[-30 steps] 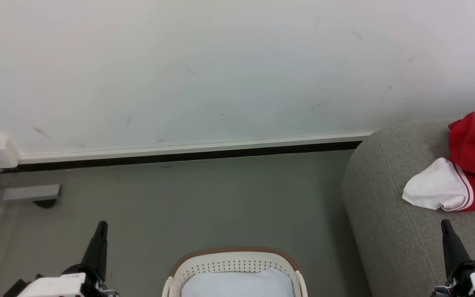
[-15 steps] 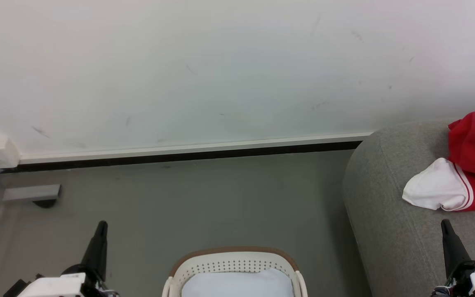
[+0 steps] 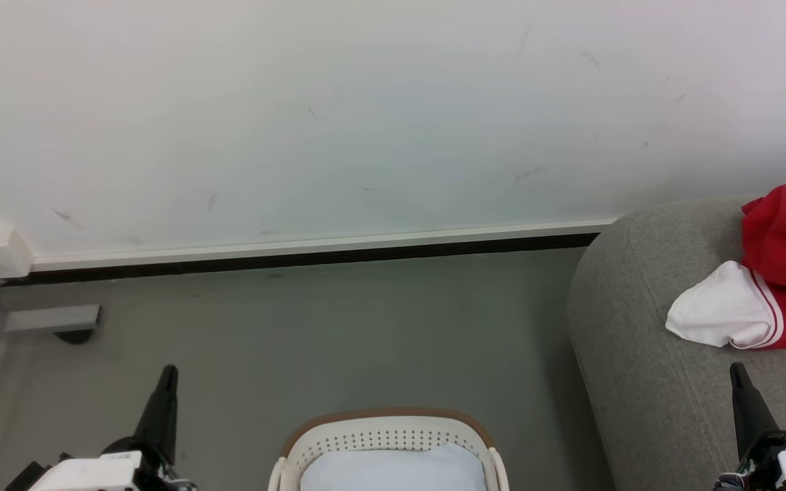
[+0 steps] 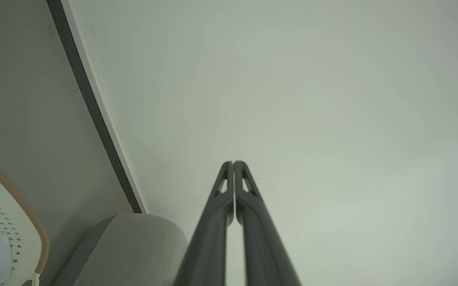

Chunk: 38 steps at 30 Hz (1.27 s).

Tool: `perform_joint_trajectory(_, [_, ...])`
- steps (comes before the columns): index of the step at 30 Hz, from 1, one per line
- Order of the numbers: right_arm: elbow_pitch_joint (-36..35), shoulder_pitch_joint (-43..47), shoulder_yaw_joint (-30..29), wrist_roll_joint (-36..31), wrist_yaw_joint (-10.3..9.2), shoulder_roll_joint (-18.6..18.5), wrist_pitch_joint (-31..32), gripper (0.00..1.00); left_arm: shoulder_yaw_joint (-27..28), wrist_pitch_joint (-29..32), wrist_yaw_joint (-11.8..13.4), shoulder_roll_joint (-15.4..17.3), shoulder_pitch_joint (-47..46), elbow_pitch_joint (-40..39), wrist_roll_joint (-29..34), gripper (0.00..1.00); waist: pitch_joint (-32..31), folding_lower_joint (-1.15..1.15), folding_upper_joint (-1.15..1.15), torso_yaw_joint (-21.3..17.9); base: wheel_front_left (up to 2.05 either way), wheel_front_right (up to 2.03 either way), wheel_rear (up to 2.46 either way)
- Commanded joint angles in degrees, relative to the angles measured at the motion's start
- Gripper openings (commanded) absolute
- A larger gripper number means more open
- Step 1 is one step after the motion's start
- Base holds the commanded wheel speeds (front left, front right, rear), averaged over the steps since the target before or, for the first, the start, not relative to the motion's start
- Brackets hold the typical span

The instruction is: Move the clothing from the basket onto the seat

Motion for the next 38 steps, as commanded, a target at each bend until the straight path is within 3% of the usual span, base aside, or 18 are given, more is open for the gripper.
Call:
perform_joint_trajectory(1, [-0.3,-0.7,-0.2,0.0,-0.12,-0.4,0.2,0.00,0.1,0.2,-0.3,0.1,-0.5,-0.2,-0.8,0.00,0.0,0.00,0.00,0.0,0.00,0.00,0.00])
perform_joint_trajectory(38, [-0.3,-0.7,-0.2,0.0,-0.12,-0.4,0.2,0.00,0.1,0.2,-0.3,0.1,-0.5,-0.2,-0.8,0.00,0.0,0.00,0.00,0.0,0.00,0.00,0.00])
